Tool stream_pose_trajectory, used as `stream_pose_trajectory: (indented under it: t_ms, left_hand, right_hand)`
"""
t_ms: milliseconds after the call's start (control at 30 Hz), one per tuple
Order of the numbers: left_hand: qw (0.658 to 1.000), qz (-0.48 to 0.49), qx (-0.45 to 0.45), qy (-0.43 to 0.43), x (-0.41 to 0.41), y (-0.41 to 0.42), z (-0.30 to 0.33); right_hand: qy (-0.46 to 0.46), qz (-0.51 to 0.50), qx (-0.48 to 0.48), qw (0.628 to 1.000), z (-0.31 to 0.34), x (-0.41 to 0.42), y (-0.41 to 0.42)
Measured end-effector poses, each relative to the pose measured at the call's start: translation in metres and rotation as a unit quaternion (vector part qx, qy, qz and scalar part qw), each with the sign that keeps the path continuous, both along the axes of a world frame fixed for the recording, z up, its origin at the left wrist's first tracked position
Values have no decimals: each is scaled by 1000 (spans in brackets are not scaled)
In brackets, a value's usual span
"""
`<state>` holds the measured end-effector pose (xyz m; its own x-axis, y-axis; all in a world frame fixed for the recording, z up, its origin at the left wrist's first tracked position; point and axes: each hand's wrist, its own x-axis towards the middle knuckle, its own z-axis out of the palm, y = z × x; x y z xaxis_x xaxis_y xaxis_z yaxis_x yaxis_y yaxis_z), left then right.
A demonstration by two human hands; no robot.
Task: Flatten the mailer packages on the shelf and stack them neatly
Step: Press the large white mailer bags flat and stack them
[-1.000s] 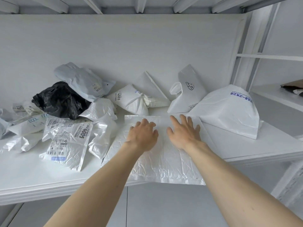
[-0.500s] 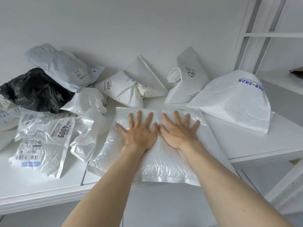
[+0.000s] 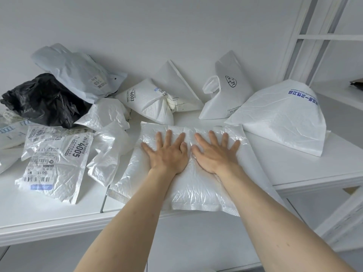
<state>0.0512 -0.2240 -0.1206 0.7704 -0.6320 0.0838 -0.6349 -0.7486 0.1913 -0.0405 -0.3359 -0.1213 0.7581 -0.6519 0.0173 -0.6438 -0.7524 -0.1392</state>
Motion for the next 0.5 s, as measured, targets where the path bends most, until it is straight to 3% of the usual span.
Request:
stream_pose_trajectory:
  t_ms: [500]
  left_hand:
    - [1000,3,14,-1,-3,2,1]
  right_hand:
    - [6,7,-1,1000,3,-2,3]
